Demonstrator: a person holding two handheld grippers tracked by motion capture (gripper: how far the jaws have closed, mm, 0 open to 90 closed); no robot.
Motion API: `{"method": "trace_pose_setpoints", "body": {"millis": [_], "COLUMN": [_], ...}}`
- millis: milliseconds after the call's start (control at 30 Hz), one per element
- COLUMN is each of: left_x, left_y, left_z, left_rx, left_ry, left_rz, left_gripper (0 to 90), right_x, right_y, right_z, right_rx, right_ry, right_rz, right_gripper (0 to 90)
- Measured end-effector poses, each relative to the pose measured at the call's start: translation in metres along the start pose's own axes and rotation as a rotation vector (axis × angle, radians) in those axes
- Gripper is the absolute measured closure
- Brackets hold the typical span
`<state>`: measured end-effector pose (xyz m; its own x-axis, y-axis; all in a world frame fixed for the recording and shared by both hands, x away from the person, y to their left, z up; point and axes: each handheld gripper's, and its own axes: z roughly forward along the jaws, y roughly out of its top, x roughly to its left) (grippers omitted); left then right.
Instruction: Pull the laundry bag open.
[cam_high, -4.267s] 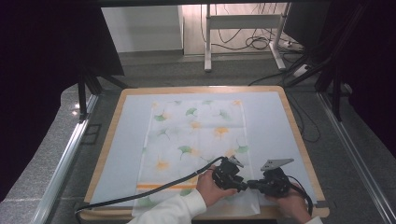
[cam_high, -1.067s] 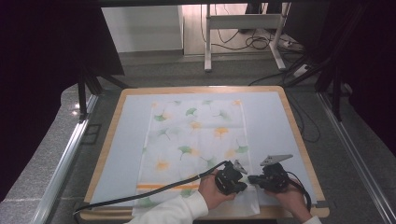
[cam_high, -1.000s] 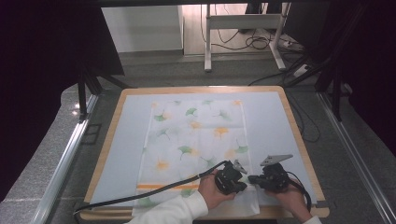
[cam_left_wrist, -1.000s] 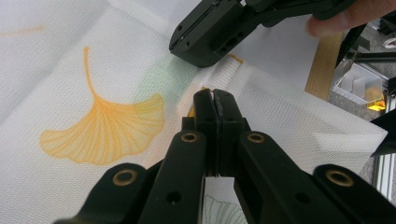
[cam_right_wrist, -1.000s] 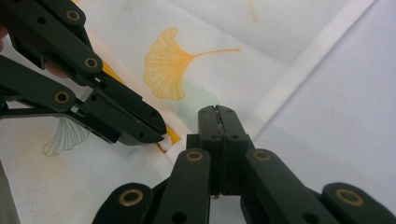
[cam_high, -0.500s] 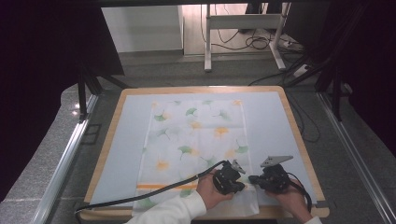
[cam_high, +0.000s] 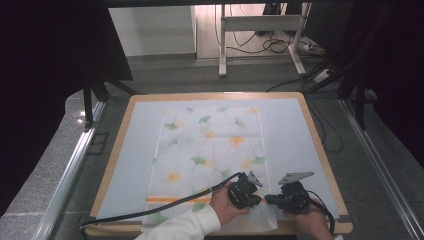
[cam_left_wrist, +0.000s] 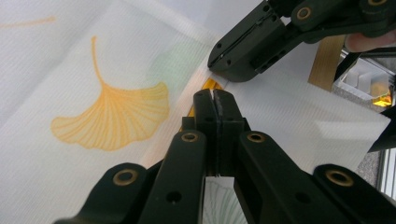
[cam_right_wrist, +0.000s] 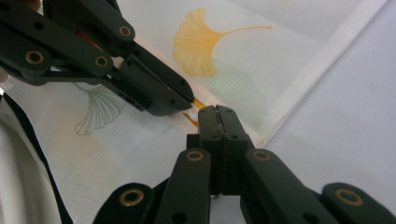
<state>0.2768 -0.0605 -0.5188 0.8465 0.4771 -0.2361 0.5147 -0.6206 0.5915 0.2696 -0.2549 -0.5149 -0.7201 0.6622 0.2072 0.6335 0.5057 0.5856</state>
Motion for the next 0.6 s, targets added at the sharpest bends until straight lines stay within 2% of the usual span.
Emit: {"method": "trace_pose_setpoints", "body": {"millis": [133,300,433,600], "left_x": [0.002,0.011,0.014,0.024], "left_y": [-0.004,-0.017,-0.026,-0.039], "left_z": [-0.003,-0.014,-0.021,-0.032], "left_rx": [-0.002,-0.013,-0.016,-0.025], "left_ry": [0.006,-0.007,0.007,0.003], "left_rz": [-0.002,-0.040,-0.038,-0.074], "left_gripper": [90.0,90.0,90.0,90.0], "right_x": [0.000,0.000,-0.001,-0.001], "right_y": [-0.001,-0.001,-0.001,-0.002], "right_z": [0.000,0.000,0.000,0.000], "right_rx": [-0.002,-0.006,-0.006,-0.009], "right_ry": [0.001,0.004,0.006,0.007], "right_rz": [0.001,-0.003,-0.005,-0.006], "right_gripper": [90.0,90.0,90.0,90.0]}}
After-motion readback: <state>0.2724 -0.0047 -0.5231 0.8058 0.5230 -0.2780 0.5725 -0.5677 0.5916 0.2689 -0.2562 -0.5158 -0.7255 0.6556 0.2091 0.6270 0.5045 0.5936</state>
